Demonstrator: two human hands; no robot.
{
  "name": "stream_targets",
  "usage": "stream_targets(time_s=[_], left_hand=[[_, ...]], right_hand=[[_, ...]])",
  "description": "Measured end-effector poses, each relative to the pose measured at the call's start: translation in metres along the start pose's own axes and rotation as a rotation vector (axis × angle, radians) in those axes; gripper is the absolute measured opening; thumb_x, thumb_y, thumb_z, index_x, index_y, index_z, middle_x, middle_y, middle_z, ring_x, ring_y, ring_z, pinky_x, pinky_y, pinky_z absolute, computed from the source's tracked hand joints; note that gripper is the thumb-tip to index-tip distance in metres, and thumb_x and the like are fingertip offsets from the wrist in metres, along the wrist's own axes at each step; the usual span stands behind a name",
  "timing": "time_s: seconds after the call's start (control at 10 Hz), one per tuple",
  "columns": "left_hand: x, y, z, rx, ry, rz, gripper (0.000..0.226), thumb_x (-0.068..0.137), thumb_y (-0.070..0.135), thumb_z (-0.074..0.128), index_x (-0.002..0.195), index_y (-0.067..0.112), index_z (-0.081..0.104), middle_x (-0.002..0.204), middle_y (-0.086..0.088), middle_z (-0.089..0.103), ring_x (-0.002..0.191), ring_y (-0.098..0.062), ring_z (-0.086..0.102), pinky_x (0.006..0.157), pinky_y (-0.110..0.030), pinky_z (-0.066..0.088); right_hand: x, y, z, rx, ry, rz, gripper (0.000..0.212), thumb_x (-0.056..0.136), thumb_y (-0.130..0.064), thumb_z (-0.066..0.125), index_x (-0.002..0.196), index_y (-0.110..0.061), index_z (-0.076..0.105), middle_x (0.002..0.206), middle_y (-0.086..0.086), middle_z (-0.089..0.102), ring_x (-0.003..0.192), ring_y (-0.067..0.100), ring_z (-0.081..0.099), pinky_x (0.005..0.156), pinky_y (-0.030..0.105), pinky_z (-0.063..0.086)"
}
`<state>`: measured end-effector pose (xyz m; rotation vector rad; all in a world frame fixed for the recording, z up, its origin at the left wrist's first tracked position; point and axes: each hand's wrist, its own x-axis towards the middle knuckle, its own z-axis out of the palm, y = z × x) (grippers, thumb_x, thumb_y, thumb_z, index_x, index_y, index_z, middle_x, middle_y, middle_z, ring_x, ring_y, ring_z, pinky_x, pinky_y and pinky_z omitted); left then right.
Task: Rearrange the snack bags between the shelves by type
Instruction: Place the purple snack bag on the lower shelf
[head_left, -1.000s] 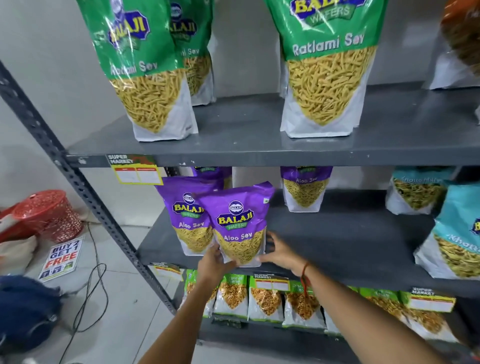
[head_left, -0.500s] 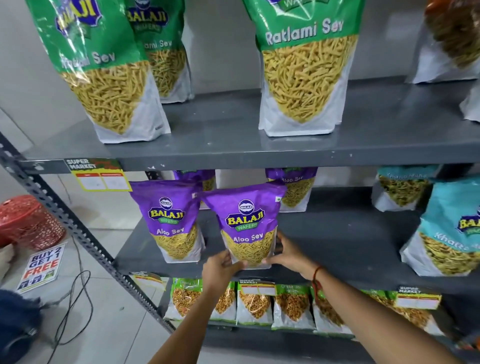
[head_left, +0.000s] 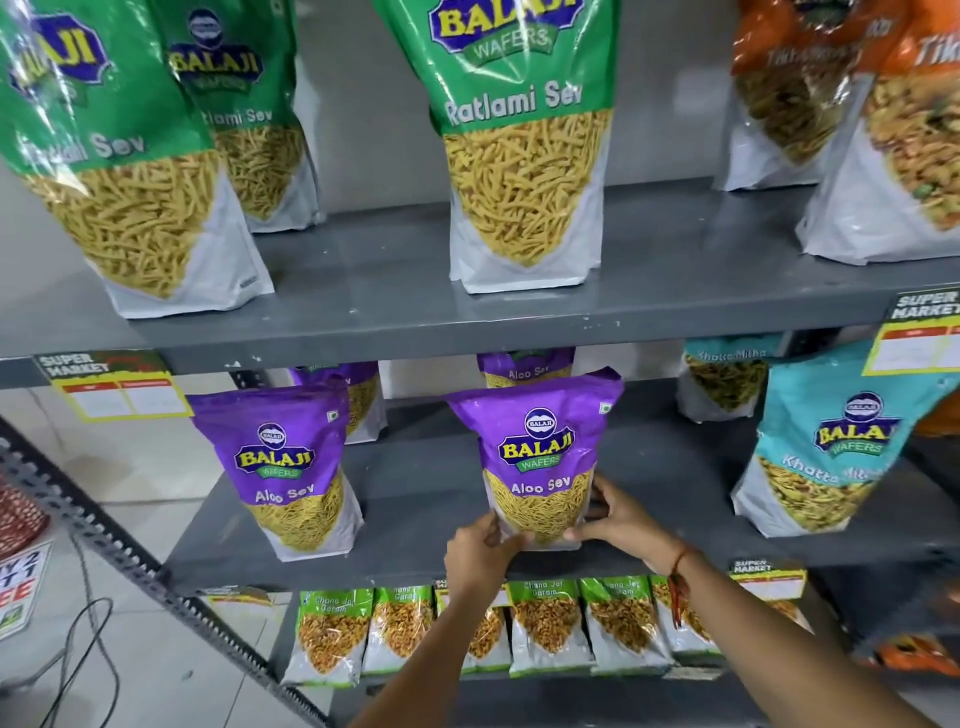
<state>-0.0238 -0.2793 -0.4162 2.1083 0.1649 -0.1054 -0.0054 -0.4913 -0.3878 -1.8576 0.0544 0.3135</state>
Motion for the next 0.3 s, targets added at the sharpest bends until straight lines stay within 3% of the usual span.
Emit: stream_targets(time_s=[0.2,0.3], left_hand=[[0.001,0.000,-0.004,-0.044,-0.037,-0.003,0.048,0.061,0.059,0.076,0.092,0.024,0.069,0.087,0.004,0.077,0.083,-0.014,0.073,0.075,-0.041,0.059],[-0.004,-0.006,-0.005,-0.074,-0.042,0.009,0.042,0.061,0.057,0.076,0.088,0.025,0.070,0.084,0.007,0.077,0.081,-0.011,0.072,0.077,-0.039,0.060]], right_hand=[[-0.001,0.001,0.000,-0.008,-0.030,0.013,0.089,0.060,-0.007,0.085,0.134,-0.021,0.039,0.122,0.002,0.062,0.110,0.016,0.060,0.091,0.029,0.049],[-0.014,0.000,0.009,-0.041,0.011,-0.012,0.086,0.063,-0.001,0.083,0.133,-0.021,0.036,0.124,0.002,0.059,0.104,0.008,0.057,0.081,0.018,0.046]])
